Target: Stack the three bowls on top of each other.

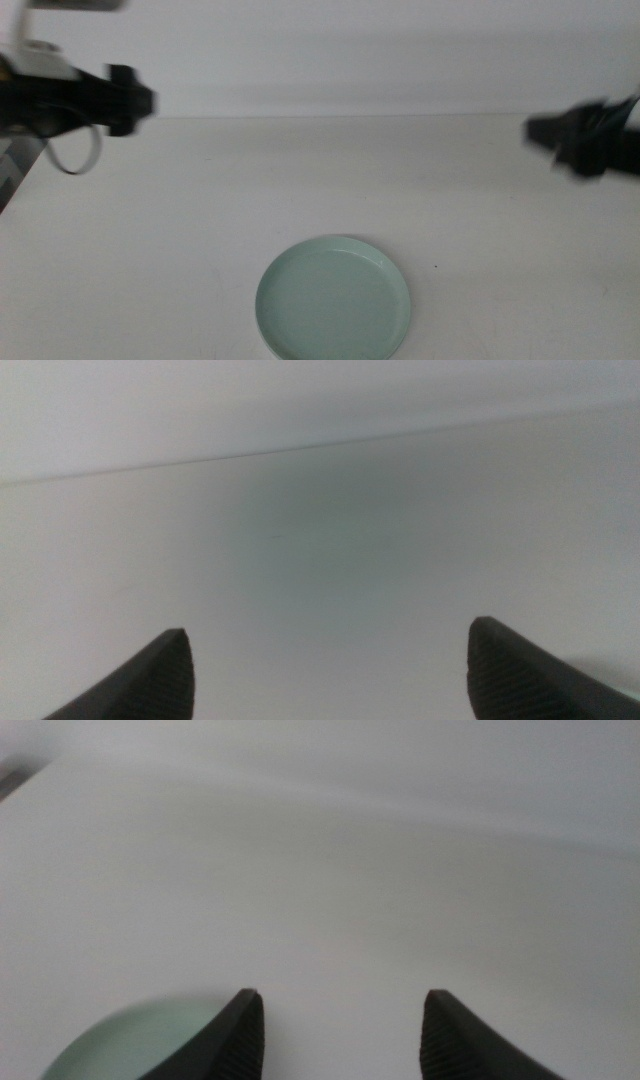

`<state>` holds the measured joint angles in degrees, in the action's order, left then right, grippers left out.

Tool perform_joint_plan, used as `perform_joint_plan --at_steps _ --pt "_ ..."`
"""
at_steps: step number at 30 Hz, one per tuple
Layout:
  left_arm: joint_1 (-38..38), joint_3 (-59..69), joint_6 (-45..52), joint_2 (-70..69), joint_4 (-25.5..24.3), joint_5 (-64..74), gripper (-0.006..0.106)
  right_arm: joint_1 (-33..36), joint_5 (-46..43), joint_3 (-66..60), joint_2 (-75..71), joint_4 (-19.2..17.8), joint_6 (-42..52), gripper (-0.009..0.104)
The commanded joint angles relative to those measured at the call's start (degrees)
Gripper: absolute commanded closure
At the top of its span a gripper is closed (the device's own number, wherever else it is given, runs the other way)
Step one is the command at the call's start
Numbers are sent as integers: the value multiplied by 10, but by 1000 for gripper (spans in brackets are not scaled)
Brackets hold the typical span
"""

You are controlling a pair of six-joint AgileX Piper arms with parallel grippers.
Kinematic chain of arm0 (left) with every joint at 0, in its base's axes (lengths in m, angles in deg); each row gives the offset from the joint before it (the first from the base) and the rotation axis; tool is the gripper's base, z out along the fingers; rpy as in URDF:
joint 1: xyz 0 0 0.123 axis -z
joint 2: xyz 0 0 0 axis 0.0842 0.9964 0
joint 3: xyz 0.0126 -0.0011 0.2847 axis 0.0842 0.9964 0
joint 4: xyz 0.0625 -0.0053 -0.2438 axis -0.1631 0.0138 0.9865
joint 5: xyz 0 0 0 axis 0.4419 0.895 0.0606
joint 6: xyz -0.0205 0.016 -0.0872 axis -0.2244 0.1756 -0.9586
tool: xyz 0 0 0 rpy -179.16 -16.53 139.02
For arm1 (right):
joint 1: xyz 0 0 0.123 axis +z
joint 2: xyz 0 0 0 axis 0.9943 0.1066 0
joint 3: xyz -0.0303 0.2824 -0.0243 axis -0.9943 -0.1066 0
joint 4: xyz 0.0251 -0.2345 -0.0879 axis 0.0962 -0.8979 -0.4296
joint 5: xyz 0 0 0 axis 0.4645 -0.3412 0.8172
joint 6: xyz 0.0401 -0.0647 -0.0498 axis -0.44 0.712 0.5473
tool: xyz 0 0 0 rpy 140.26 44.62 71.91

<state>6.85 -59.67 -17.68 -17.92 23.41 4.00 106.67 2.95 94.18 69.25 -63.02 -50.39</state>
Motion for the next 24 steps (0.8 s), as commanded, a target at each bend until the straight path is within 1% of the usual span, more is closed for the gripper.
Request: perform_joint_plan --at_steps 1,3,5,7,9,12,14,16,20,22,24 --pt "-30 -21 -26 -37 -11 -17 0 -56 -53 40 2 -24 -12 54" --pt "-59 -9 -17 -68 -17 -17 0 -111 -48 48 -3 -18 2 54" --pt "-78 12 -10 -106 -17 -35 0 -156 -31 48 -13 -2 31 54" --pt "-90 45 -1 -147 -17 -63 0 -191 -19 43 -28 25 58 54" --pt "-88 90 5 -197 -17 -96 0 -210 -39 20 -55 52 85 54" --pt "-82 163 6 -263 4 -143 0 -210 -81 -34 -103 66 154 54" --pt "-81 204 12 -300 4 -174 0 -208 -113 -74 -140 75 172 54" --pt "-81 245 12 -331 4 -202 0 -208 -145 -112 -171 84 175 54" --pt "-81 297 12 -366 -2 -256 0 -208 -190 -165 -214 84 175 54" --pt "-81 313 12 -372 -2 -294 0 -208 -189 -171 -224 83 175 54" --pt "-81 317 10 -372 0 -299 0 -208 -171 -172 -228 88 166 54"
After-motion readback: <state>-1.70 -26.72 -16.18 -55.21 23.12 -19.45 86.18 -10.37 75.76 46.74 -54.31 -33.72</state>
